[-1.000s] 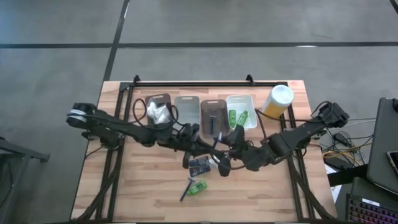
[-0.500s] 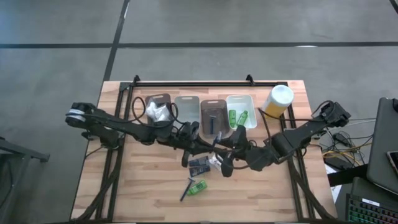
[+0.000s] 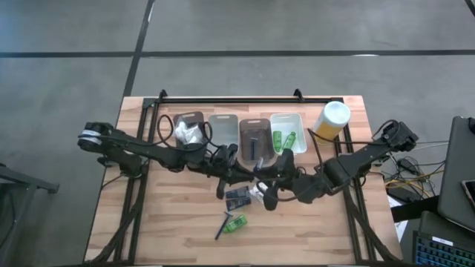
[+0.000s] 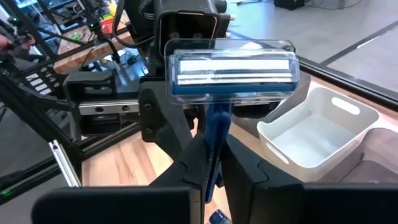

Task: Pick & Place Travel size toiletries
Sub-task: Put the blue razor into the right black bin

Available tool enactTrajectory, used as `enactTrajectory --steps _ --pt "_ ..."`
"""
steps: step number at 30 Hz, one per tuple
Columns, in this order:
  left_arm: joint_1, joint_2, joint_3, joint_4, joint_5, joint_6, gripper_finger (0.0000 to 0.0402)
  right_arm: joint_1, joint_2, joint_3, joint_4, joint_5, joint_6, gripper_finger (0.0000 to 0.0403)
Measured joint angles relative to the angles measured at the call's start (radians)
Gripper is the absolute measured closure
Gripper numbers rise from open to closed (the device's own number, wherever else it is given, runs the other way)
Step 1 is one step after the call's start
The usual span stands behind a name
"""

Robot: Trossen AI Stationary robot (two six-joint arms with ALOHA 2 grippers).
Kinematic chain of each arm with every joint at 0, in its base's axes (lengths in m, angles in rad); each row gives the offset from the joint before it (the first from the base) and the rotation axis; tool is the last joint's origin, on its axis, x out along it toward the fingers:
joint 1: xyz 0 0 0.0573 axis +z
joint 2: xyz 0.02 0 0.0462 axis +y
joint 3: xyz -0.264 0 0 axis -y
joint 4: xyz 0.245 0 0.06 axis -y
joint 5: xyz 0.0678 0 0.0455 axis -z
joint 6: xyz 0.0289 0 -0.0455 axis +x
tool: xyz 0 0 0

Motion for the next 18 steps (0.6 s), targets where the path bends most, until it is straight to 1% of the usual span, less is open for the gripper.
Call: enactTrajectory --steps 2,5,7,11,15,18 --pt "0.000 0.000 0.000 0.000 -0.012 -0.002 0.0356 -0.003 0.000 0.000 -0.001 0.002 -0.002 0.0374" --pt "0.000 0.000 0.000 -0.005 -0.048 -0.031 0.0330 -0.010 0.000 0.000 -0.004 0.006 -0.003 0.0370" --pt "0.000 0.000 0.000 -0.008 -0.066 -0.052 0.0308 -0.016 0.002 0.000 -0.010 0.007 0.000 0.0372" --pt "0.000 -0.003 0.000 -0.026 -0.069 -0.113 0.0256 -0.031 0.002 0.000 -0.023 0.008 0.013 0.0373" --pt "0.000 -0.018 0.000 -0.117 -0.074 -0.119 0.0203 -0.046 0.002 0.000 -0.049 0.023 0.043 0.0373" --pt "0.000 -0.038 0.000 -0.223 -0.106 -0.116 0.0170 -0.070 0.002 0.000 -0.110 0.034 0.104 0.0373"
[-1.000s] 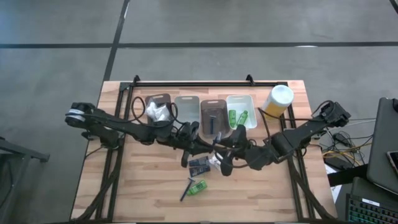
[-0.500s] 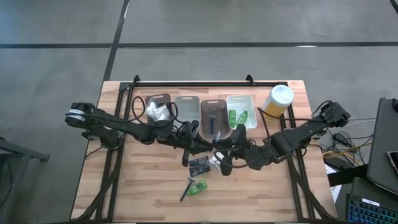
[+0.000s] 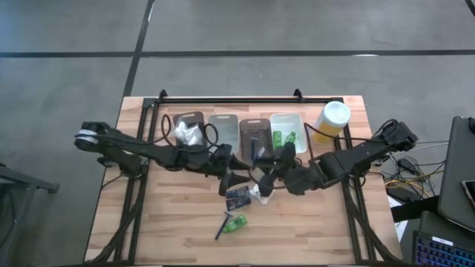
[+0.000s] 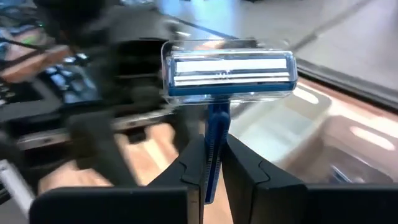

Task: Pick & Place Travel size toiletries
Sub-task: Put the blue razor into the right black bin

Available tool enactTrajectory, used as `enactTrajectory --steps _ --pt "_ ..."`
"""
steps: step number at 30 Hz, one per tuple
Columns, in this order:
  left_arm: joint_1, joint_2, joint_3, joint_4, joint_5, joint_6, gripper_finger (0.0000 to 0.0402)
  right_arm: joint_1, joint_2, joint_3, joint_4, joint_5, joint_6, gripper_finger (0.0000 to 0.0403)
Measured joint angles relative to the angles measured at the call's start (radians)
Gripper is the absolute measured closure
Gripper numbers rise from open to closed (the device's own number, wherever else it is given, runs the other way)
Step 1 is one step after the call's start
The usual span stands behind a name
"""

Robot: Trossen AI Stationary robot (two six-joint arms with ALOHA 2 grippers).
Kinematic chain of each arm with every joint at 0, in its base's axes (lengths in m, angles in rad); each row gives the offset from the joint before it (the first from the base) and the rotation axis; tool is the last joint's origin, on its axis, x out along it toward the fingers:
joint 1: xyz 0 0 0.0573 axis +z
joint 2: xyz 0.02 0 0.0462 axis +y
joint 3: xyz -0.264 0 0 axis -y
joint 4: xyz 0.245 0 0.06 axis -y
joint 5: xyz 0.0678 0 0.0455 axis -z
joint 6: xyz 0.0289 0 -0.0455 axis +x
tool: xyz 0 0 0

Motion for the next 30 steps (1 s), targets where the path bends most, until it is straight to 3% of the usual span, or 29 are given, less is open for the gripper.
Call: enactTrajectory --steps 3,7,14,23,30 --pt "0.000 -0.038 0.000 -0.124 -0.040 0.003 0.0145 -0.038 0.000 0.000 -0.113 -0.011 0.115 0.0373" --pt "0.000 -0.121 0.000 -0.340 -0.110 0.031 0.0130 -0.114 0.001 -0.002 -0.259 -0.113 0.281 0.0373" --pt "0.000 -0.268 0.000 -0.637 -0.221 0.050 0.0139 -0.301 0.002 -0.039 -0.275 -0.256 0.296 0.0367" --pt "0.000 -0.392 -0.015 -0.764 -0.337 0.065 0.0152 -0.528 0.105 -0.097 -0.148 -0.465 0.253 0.0365" --pt "0.000 -0.408 -0.017 -0.843 -0.292 0.076 0.0166 -0.596 0.244 -0.100 -0.166 -0.593 0.308 0.0365"
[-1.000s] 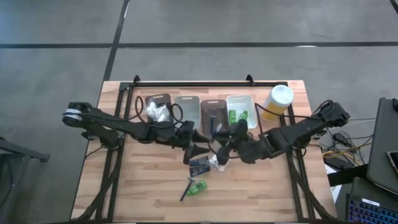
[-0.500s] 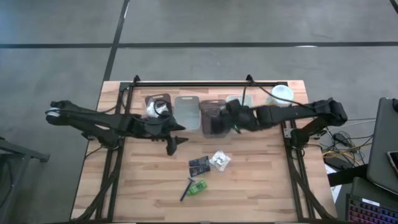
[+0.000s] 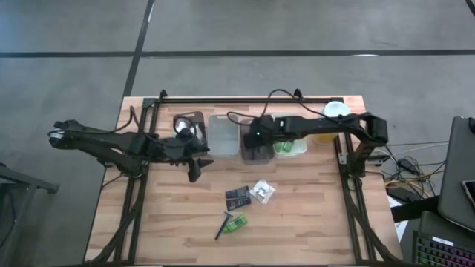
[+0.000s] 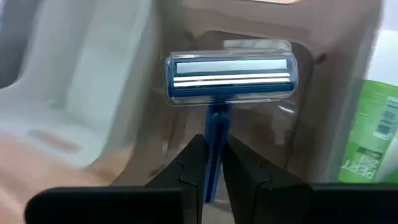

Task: Pick & Place Travel size toiletries
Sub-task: Put the blue razor into the right black bin, then put the white cotton pack into the left black bin

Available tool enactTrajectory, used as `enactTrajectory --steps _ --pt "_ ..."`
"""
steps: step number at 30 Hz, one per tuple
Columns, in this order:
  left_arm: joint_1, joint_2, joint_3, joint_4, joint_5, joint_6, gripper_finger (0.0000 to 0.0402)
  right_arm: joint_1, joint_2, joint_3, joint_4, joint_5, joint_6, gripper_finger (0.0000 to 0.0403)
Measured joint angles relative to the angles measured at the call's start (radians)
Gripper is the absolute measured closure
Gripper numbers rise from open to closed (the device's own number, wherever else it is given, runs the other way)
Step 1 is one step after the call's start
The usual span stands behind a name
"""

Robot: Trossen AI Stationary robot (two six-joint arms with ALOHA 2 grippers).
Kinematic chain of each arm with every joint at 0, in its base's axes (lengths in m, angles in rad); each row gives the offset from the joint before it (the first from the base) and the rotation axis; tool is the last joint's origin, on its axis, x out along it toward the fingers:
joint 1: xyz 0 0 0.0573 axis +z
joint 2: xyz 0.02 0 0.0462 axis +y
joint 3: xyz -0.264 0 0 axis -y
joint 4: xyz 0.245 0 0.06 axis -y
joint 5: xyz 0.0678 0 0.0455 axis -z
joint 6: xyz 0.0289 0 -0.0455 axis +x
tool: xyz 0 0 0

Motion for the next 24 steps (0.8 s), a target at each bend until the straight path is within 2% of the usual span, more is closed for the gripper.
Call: enactTrajectory --steps 5,8,17,24 --pt "0.000 0.001 -0.007 -0.060 0.009 0.035 0.0175 -0.035 0.048 0.000 -0.014 -0.039 0.055 0.0360" --pt "0.006 0.002 -0.028 -0.062 0.106 0.095 0.0179 -0.049 0.070 0.000 -0.009 -0.072 0.055 0.0343" --pt "0.040 0.001 -0.060 -0.058 0.122 0.109 0.0182 -0.040 0.069 0.007 -0.015 -0.074 0.112 0.0240" --pt "0.041 0.000 -0.061 -0.058 0.132 0.093 0.0183 0.036 0.038 0.096 -0.012 -0.065 0.007 0.0182"
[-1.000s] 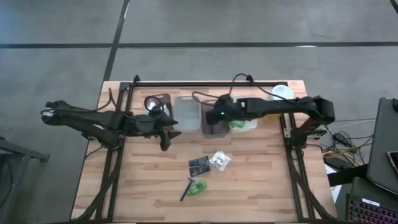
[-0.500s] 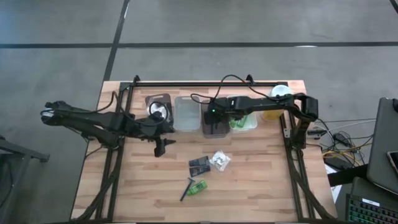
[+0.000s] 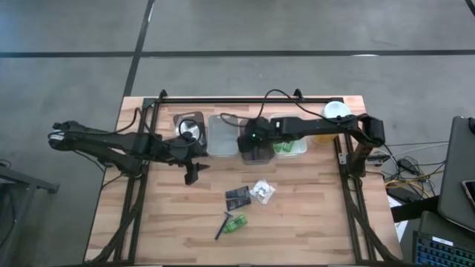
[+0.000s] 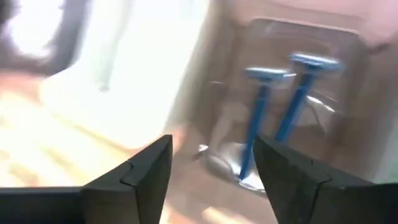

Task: Pick & Place Travel size toiletries
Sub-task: Put the white cotton pack into the left black bin

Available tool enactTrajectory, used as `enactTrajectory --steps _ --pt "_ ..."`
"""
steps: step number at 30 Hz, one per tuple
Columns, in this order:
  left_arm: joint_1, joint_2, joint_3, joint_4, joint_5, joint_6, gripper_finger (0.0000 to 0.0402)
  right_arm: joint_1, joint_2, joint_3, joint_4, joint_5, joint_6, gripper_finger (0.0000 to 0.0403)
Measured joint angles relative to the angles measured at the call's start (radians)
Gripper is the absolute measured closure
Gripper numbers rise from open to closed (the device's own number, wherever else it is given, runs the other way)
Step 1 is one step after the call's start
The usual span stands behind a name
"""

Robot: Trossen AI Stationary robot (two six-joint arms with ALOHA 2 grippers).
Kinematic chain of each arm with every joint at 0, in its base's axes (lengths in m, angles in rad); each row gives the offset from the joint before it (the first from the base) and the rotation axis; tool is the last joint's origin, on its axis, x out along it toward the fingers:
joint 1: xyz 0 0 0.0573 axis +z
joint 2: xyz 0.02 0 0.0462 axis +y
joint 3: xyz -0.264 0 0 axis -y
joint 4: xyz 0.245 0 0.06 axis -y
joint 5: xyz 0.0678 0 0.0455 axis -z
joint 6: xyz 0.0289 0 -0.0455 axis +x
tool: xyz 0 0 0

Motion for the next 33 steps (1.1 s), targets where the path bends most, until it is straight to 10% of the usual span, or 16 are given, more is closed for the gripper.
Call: enactTrajectory --steps 10,33 --pt "-0.013 0.023 -0.001 0.000 0.186 -0.270 0.0184 0.229 -0.009 0.080 -0.132 0.003 -0.008 0.0163" --pt "-0.113 0.090 -0.053 0.004 0.175 -0.714 0.0184 0.696 0.025 0.041 -0.306 0.115 0.644 0.0113"
